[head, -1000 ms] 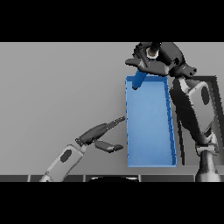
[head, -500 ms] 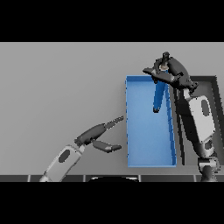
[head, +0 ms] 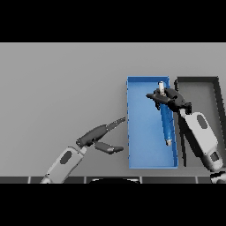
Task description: Pick up the blue pipe and place it into the blue bin.
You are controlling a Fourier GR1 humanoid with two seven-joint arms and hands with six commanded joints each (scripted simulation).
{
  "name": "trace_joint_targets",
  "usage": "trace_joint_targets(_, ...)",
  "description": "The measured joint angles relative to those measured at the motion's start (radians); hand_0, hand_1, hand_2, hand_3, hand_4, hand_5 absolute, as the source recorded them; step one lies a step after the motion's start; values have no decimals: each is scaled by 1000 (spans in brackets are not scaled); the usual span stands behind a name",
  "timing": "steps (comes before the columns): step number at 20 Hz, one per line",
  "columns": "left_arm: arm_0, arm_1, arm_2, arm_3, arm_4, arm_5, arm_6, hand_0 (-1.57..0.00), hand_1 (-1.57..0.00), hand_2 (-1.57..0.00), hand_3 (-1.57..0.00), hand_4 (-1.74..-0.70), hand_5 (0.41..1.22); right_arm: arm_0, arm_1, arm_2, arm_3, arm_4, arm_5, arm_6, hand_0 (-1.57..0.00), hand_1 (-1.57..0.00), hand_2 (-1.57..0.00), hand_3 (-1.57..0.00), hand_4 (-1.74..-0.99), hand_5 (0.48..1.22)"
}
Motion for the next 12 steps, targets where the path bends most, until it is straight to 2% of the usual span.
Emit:
trace_joint_targets(2,1,3,3,8,-2,2,5,1,1,1,1,-885,453,-46,-69,152,25,-151,-71,0,-836,-746,-712,-574,-1392,1176)
trace_joint_targets(3,-8,-6,-3,11,-10,4,10,1,1,1,1,-886,454,-67,-106,228,43,-218,-93,0,-668,-597,-570,-459,-1338,1157)
trace_joint_targets(4,-9,-10,-6,17,-14,5,10,1,1,1,1,-888,453,-86,-106,265,53,-248,-111,0,-534,-477,-456,-367,-1285,1141)
trace_joint_targets(5,-10,-15,-7,16,-12,6,18,1,1,1,1,-889,453,-121,-126,312,58,-266,-83,0,-427,-382,-364,-293,-1242,1081)
trace_joint_targets(6,-2,-15,-7,13,-6,5,14,1,1,1,1,-891,452,-134,-144,358,55,-278,-78,0,-342,-305,-291,-234,-1208,1028)
trace_joint_targets(8,-8,-10,0,18,-1,0,6,1,1,1,1,-895,453,-143,-164,406,37,-206,-64,0,-218,-195,-186,-150,-1165,924)
trace_joint_targets(10,-6,-6,1,14,-3,1,-1,1,1,1,1,-897,450,-161,-163,437,47,-153,-52,-2,-139,-124,-119,-95,-1131,857)
trace_joint_targets(12,-7,-5,1,-4,3,1,1,1,1,1,1,-901,453,-165,-155,461,69,-96,-40,-49,-89,-79,-76,-61,-1126,794)
